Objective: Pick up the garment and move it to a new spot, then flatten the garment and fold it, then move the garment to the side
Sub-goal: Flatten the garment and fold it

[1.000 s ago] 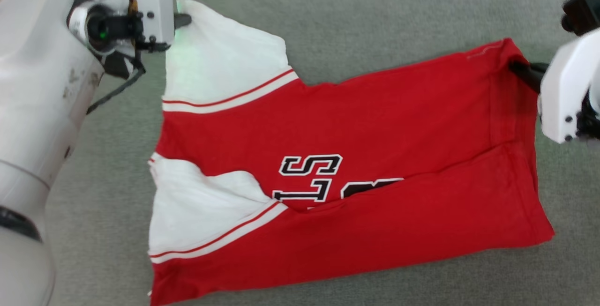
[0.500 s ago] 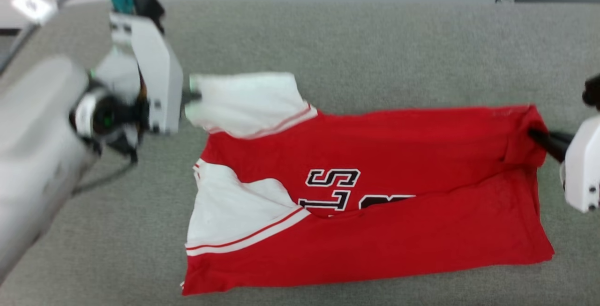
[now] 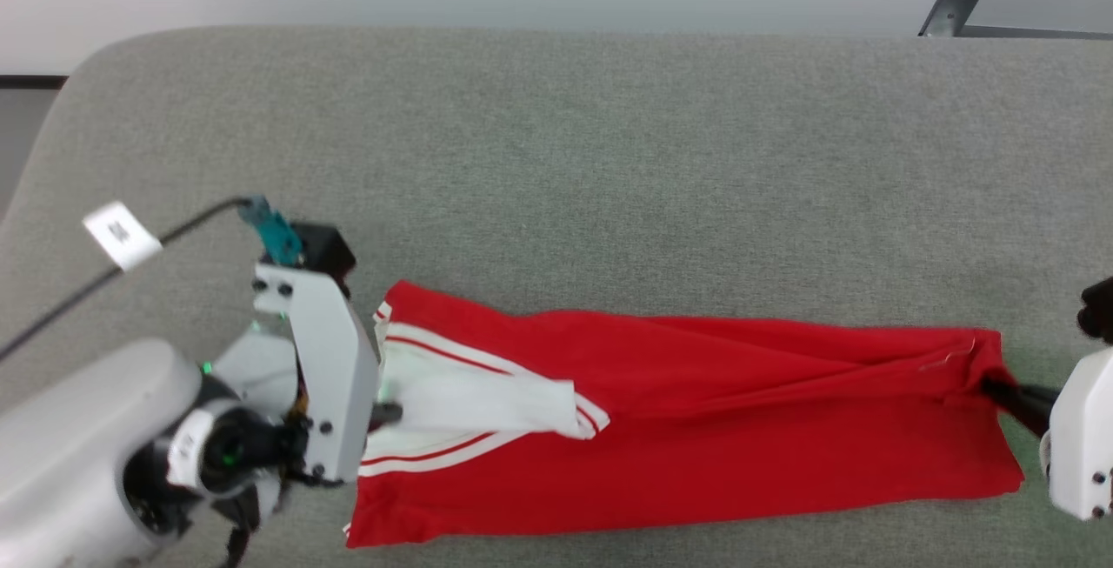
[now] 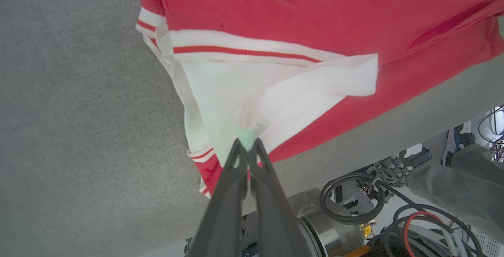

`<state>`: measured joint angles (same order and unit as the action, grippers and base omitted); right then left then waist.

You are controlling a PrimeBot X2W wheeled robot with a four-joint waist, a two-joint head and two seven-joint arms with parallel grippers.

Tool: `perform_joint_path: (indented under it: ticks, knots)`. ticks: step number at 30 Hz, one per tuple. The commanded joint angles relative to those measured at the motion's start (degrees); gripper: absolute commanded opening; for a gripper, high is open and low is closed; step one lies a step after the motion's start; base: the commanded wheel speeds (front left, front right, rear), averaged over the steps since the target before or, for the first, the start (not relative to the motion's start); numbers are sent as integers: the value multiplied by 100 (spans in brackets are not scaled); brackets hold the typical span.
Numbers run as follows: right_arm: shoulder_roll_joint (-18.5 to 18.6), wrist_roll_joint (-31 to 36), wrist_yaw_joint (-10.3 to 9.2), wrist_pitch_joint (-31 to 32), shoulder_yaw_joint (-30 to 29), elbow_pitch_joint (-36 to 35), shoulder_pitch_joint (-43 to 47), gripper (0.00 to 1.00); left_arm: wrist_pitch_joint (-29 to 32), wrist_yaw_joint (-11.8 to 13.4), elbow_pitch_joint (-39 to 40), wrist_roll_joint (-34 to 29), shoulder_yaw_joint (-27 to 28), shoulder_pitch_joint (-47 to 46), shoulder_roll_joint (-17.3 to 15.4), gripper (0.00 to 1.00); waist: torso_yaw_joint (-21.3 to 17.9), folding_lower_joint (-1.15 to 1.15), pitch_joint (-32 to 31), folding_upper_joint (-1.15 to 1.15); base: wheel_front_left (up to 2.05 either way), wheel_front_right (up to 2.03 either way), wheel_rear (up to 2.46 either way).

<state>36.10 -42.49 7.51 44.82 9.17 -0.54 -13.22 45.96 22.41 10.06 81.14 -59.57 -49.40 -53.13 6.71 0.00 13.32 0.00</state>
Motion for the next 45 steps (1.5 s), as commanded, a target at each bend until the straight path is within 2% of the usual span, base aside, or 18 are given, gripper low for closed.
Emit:
perform_joint_path:
  ticks: [1, 7, 8, 9, 10, 11, 12, 13, 14, 23, 29, 33, 38, 42, 43, 45]
  knots:
    - [-67, 39, -4, 47, -72, -27, 114, 0, 16, 79, 44, 40, -27, 129, -15, 0, -22, 0, 11, 0, 0, 0, 0]
    - [-313, 261, -4, 212, -139, -12, 265, 0, 172, 234, 15, 197, -139, 297, 102, 0, -71, 0, 7, 0, 0, 0, 0]
    - [-351, 288, -4, 245, -125, -17, 263, 0, 177, 238, -10, 189, -137, 280, 121, 22, -79, 0, -2, 0, 0, 0, 0]
    - [-378, 315, -4, 273, -122, -16, 255, 0, 172, 270, -48, 228, -110, 276, 151, 38, -85, 0, -13, 0, 0, 0, 0]
    - [-402, 314, -4, 310, -122, -13, 246, 0, 198, 275, -66, 256, -112, 263, 166, 48, -88, 0, -27, 0, 0, 0, 0]
    - [-416, 350, -4, 336, -115, -14, 242, 18, 222, 285, -79, 269, -105, 237, 161, 91, -87, 0, -50, 0, 0, 0, 0]
    - [-433, 379, -4, 366, -121, -17, 246, 43, 233, 305, -88, 265, -91, 206, 146, 100, -84, 0, -73, 0, 0, 0, 0]
    - [-444, 423, -4, 391, -120, -34, 251, 89, 271, 321, -76, 240, -110, 182, 118, 100, -81, 0, -95, 0, 0, 0, 0]
    - [-459, 433, -4, 408, -135, -49, 256, 100, 304, 331, -55, 232, -127, 174, 96, 100, -78, 0, -120, 0, 0, 0, 0]
    - [-484, 541, -4, 364, -400, -268, 460, 100, 332, 471, 251, 335, -62, 357, -124, 100, 14, 0, -405, 0, 0, 0, 0]
    - [-565, 626, -4, 61, -611, -571, 668, 100, -302, 535, 390, 152, 97, 618, -364, 100, 21, 0, -585, 0, 0, 0, 0]
    - [-689, 771, -4, -621, -695, -742, 810, 100, -1190, 475, 382, -48, 300, 938, -418, 100, 19, 0, -699, 0, 0, 0, 0]
    - [-783, 1150, -4, -1852, -639, -730, 1040, 100, -2590, 233, 313, -302, 586, 1481, -396, 100, 29, 0, -826, 0, 0, 0, 0]
    - [-906, 1462, -3, -2898, -609, -522, 1194, 100, -3820, 17, 103, -500, 848, 1919, -244, 100, 82, 0, -931, 0, 0, 0, 0]
    - [-906, 1462, -3, -2898, -609, -522, 1194, 100, -3820, 17, 103, -500, 848, 1919, -244, 100, 82, 0, -931, 0, 0, 0, 0]
    - [-955, 1621, -4, -3391, -601, -407, 1246, 100, -4413, -102, -77, -515, 971, 2163, -119, 100, 103, 0, -989, 0, 0, 0, 0]
